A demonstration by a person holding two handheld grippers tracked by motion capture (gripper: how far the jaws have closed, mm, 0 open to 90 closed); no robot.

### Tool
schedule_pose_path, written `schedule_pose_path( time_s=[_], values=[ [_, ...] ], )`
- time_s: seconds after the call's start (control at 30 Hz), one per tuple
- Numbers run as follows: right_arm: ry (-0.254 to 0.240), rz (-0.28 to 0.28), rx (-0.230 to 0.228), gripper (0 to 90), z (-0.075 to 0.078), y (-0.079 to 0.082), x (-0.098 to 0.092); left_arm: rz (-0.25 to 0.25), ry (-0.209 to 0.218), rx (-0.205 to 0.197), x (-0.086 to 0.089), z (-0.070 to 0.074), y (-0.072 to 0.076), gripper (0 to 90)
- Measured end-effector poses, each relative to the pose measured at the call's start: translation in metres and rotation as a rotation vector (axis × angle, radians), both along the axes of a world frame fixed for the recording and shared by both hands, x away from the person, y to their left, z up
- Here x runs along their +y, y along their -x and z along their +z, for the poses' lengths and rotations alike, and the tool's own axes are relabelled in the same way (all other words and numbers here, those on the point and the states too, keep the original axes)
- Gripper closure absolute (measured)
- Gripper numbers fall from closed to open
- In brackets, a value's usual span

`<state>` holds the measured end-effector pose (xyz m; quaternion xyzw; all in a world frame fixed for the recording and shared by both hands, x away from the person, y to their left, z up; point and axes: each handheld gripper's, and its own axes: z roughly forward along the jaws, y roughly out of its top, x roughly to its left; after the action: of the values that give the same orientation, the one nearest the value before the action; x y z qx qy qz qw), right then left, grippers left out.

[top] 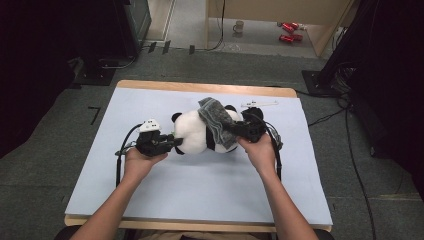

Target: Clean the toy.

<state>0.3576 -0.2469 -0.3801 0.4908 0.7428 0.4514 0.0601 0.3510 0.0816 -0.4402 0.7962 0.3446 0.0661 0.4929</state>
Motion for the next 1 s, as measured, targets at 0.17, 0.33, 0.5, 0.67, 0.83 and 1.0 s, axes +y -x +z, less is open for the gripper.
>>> schedule_pose_path(
  time_s=[0.17, 0.33, 0.5, 0.67, 0.83, 1.0],
  values=[
    [-0.018, -0.026, 0.025, 78.1, 0.002, -0.002, -0.018, 0.000, -0.003, 0.006, 0.001, 0.000, -0.001, 71.7],
    [-0.027, -0.054, 0.045, 78.2, -0.001, -0.003, -0.034, 0.001, 0.000, 0.011, 0.002, -0.001, -0.002, 71.7],
    [-0.019, -0.093, 0.057, 78.3, -0.003, -0.006, -0.048, 0.005, 0.002, 0.020, 0.003, -0.001, -0.003, 71.8],
    [0.004, -0.166, 0.058, 78.7, -0.003, -0.006, -0.067, 0.008, -0.002, 0.027, 0.005, -0.002, -0.004, 72.1],
    [-0.048, -0.154, -0.003, 78.8, 0.021, 0.002, -0.065, 0.008, -0.005, 0.019, 0.004, -0.002, -0.004, 72.3],
    [-0.090, -0.083, -0.049, 78.8, 0.039, 0.010, -0.046, 0.007, -0.002, 0.014, 0.002, -0.001, -0.002, 72.3]
  ],
)
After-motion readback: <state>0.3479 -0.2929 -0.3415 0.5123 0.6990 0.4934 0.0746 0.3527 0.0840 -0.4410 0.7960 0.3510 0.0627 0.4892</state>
